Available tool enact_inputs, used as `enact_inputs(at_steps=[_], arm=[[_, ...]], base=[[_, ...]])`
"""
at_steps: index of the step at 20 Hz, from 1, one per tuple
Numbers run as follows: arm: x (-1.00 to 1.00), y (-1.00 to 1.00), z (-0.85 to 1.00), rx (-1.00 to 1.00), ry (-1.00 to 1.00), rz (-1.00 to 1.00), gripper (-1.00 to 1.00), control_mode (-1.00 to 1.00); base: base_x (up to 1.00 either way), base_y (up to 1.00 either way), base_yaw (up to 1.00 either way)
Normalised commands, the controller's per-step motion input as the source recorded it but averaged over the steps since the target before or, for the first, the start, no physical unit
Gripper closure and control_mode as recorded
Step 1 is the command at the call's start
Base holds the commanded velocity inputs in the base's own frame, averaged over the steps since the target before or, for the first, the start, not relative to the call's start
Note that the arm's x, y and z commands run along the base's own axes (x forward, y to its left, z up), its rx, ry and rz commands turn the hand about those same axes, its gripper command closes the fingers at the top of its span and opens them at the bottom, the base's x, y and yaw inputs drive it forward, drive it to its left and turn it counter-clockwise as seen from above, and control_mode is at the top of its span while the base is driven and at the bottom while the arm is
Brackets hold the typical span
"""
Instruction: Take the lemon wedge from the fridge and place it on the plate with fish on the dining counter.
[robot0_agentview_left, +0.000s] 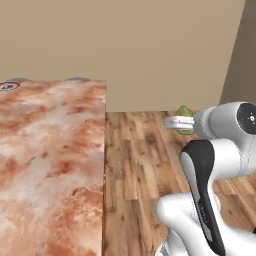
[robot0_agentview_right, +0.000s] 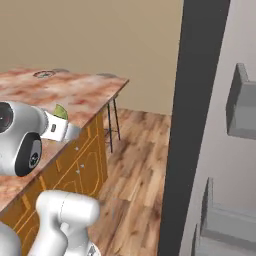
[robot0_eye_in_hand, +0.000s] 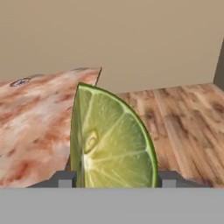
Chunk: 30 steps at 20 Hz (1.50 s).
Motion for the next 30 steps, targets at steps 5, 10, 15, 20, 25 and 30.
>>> enact_inputs(at_steps=[5, 10, 15, 20, 25, 30], arm=[[0.0, 0.0, 0.0, 0.0, 0.0, 0.0, 1.0, 1.0], [0.0, 0.0, 0.0, 0.0, 0.0, 0.0, 1.0, 1.0], [0.0, 0.0, 0.0, 0.0, 0.0, 0.0, 1.0, 1.0], [0.0, 0.0, 0.0, 0.0, 0.0, 0.0, 1.0, 1.0], [0.0, 0.0, 0.0, 0.0, 0.0, 0.0, 1.0, 1.0], [0.0, 0.0, 0.0, 0.0, 0.0, 0.0, 1.0, 1.0]], base=[[0.59, -0.26, 0.67], [1.0, -0.56, 0.23], [1.0, -0.88, 0.02], [1.0, -0.85, -0.07], [1.0, -0.72, 0.0], [1.0, -0.61, 0.0]])
